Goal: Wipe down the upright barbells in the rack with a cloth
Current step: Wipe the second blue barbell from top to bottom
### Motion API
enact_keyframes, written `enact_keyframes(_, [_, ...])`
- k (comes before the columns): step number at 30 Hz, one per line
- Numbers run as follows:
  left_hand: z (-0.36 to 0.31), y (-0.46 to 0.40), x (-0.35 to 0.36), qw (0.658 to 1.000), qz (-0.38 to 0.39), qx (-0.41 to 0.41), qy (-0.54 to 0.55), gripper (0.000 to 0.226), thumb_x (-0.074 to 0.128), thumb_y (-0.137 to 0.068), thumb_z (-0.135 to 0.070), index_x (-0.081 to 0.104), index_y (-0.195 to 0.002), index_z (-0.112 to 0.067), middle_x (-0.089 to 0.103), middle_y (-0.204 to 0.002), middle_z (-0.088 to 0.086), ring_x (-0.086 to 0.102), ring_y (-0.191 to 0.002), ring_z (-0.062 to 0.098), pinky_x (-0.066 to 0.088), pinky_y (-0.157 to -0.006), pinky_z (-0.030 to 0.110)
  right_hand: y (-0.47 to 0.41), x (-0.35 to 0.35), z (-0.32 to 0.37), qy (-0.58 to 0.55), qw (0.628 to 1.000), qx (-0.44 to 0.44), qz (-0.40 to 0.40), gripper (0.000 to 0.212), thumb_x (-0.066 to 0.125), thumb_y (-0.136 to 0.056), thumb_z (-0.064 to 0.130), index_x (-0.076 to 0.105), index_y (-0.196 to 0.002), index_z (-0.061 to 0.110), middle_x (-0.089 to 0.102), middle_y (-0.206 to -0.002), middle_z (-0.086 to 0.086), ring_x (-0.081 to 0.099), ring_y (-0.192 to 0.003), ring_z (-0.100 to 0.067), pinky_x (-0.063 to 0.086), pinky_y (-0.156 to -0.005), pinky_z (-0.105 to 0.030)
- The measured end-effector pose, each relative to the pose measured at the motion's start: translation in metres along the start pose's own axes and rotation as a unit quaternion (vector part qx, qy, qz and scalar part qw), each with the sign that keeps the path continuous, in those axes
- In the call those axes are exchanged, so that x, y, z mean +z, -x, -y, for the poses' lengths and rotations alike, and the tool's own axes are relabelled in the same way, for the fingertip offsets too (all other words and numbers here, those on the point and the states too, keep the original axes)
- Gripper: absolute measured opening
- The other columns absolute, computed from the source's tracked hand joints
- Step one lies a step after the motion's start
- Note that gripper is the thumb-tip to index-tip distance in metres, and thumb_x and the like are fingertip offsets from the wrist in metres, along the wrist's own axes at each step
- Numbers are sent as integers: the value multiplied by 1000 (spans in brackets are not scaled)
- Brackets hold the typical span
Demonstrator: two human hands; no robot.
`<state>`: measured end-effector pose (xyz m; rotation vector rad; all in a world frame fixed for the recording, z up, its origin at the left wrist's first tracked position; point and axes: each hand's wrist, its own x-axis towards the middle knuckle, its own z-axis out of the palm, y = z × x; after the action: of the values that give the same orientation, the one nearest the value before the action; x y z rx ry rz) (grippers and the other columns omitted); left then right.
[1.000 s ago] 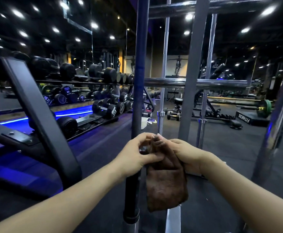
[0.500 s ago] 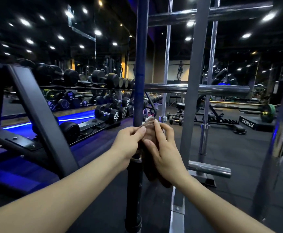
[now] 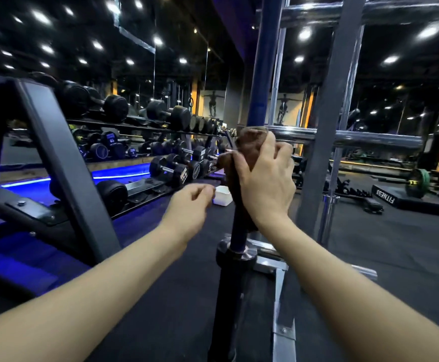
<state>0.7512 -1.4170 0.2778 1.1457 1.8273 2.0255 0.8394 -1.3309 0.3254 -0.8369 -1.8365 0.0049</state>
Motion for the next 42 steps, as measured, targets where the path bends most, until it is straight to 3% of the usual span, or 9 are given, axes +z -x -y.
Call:
enact_keyframes(3, [32,6,2,998,10,-23,-60,13,53,-95,-26,64,-89,-30,68,-104,-2,60,-105,19,46,-99,46,29,12,-15,31,999,-5,38,74,42,-92,58,23,-149,15,36,-135,-11,43,-118,-31,45,-83,-44])
enact_keyframes(7, [41,17,9,995,25,-29,-92,14,55,-94,-17,66,-100,-23,68,-106,-2,60,-103,16,46,-94,31,56,5,-32,91,987,-33,128,68,38,-93,59,28,-145,17,35,-135,-9,44,-119,-30,45,-81,-39])
enact_keyframes(11, [47,26,10,990,61,-38,-121,19,61,-91,-17,65,-110,-17,67,-107,-5,59,-99,8,40,-86,19,15,-5,-10,33,998,-24,43,60,38,-94,58,39,-136,14,38,-128,-10,48,-113,-31,43,-82,-40])
enact_keyframes(14, [55,26,11,989,70,-54,-115,25,64,-90,-21,64,-114,-18,67,-109,-6,59,-100,6,38,-85,16,1,1,0,26,1000,-15,11,66,38,-95,56,32,-142,12,36,-131,-11,46,-116,-32,43,-82,-41])
enact_keyframes(21, [61,24,13,979,71,-33,-187,24,70,-85,-21,69,-109,-19,71,-102,-6,64,-96,7,44,-85,18,64,16,-45,89,982,-30,161,62,37,-93,59,34,-141,20,36,-133,-7,44,-117,-29,44,-80,-41])
enact_keyframes(29, [56,23,11,973,80,-33,-214,18,74,-81,-26,70,-99,-24,71,-94,-10,65,-91,4,48,-85,21,14,11,-27,20,998,-45,34,49,34,-96,52,48,-128,17,43,-122,-7,52,-103,-30,46,-77,-41])
enact_keyframes(36, [58,22,11,963,92,1,-252,17,71,-83,-24,71,-100,-21,72,-97,-6,65,-91,7,48,-88,23,65,25,-57,134,976,-64,162,56,27,-97,54,39,-139,20,40,-128,-7,48,-111,-31,43,-73,-39])
enact_keyframes(39, [54,24,12,960,95,2,-263,17,70,-84,-24,71,-101,-21,72,-99,-5,65,-93,9,48,-89,24,61,17,-55,50,984,-30,170,51,33,-96,53,40,-129,15,43,-128,-8,52,-109,-35,40,-74,-40])
enact_keyframes(42, [53,24,12,960,96,-6,-262,12,71,-84,-26,70,-96,-23,71,-95,-6,65,-92,9,48,-86,22,42,-2,-42,-141,987,-3,75,36,40,-97,48,31,-125,27,49,-122,-6,58,-97,-35,35,-72,-35])
